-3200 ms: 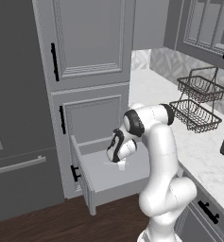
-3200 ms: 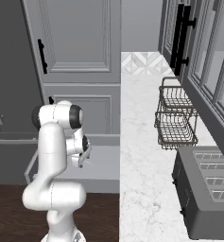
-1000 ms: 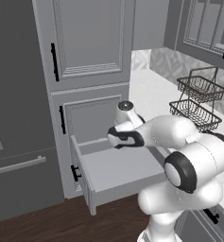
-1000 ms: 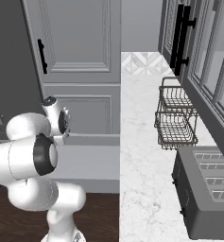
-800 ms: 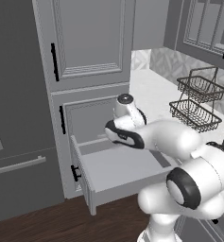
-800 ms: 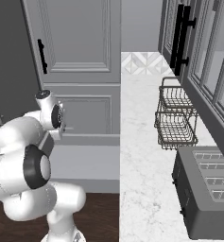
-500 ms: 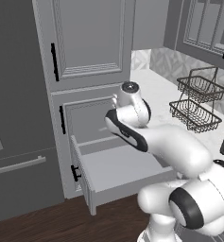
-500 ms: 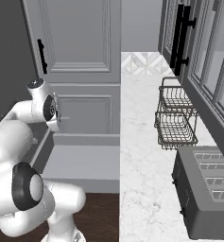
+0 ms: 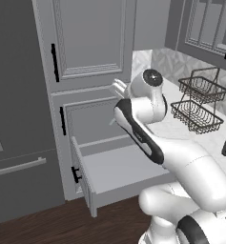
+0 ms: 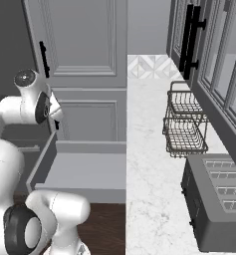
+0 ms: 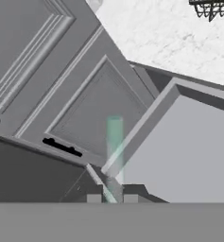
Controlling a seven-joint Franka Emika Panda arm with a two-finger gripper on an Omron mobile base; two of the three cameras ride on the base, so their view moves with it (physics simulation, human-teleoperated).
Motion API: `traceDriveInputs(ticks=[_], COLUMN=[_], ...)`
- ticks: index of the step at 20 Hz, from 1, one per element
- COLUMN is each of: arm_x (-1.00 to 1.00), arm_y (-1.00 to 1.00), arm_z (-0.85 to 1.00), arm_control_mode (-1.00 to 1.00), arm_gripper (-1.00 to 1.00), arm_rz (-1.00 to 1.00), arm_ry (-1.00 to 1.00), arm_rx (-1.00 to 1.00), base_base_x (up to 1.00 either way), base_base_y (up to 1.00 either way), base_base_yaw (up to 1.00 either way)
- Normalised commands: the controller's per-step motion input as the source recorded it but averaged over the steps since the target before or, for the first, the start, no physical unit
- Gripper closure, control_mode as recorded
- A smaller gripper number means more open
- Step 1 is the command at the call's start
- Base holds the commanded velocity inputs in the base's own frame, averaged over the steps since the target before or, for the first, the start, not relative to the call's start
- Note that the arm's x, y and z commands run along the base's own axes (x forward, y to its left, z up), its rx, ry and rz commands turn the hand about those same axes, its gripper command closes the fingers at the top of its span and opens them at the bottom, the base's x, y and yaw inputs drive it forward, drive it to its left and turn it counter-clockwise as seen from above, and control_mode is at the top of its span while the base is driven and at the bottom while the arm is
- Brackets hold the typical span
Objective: Take a straw from the drawer in front and place it inside the glass cup on the dining counter.
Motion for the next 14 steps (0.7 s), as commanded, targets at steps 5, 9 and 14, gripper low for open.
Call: traceDriveInputs(ticks=[5, 9, 14], arm_x=[-0.53, -0.67, -0.68], arm_y=[-0.01, -0.05, 0.00], arm_z=[0.74, 0.74, 0.72], arm_control_mode=[-1.00, -1.00, -1.00], arm_gripper=[1.00, 1.00, 1.00], arm_rz=[0.47, 0.43, 0.33], arm_ry=[-0.43, -0.44, -0.30], arm_rx=[-0.24, -0.24, -0.24], base_base_x=[0.00, 0.00, 0.00], base_base_y=[0.00, 0.00, 0.00], base_base_yaw=[0.00, 0.00, 0.00])
